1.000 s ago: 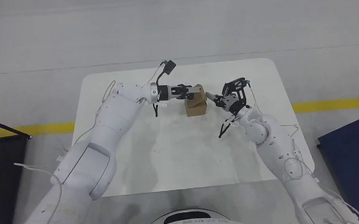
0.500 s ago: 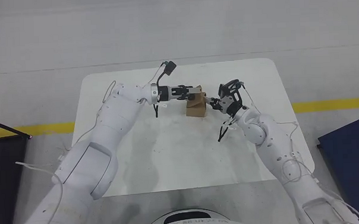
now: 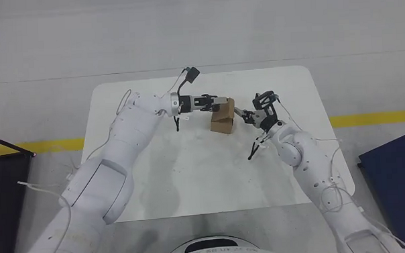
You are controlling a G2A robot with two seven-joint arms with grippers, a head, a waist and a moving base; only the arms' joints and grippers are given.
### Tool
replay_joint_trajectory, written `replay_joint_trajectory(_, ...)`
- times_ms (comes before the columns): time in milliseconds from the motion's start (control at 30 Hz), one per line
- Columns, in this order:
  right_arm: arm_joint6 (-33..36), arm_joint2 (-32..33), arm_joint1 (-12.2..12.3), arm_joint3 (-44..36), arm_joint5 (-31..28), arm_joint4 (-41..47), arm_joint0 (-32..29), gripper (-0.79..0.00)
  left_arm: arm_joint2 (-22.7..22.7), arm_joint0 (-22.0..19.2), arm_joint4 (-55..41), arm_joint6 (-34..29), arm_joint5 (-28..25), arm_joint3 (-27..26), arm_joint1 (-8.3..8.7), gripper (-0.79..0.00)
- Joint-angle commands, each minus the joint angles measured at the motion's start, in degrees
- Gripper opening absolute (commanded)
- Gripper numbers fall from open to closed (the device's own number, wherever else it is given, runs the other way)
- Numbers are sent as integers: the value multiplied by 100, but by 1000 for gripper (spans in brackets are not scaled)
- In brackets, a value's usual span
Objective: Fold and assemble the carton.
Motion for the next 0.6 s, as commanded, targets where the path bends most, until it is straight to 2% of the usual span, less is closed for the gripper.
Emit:
replay_joint_trajectory(0,-53,115,16,-48,113,-9,-54,-126,-2,-12,23,5,2,11,2,-200)
replay_joint_trajectory(167,-171,278,42,-264,-63,155,-209,-163,26,-29,89,-2,59,-7,-21,-200)
replay_joint_trajectory(567,-68,143,44,-413,-300,-76,-293,-175,71,-73,122,-17,128,56,-112,-203)
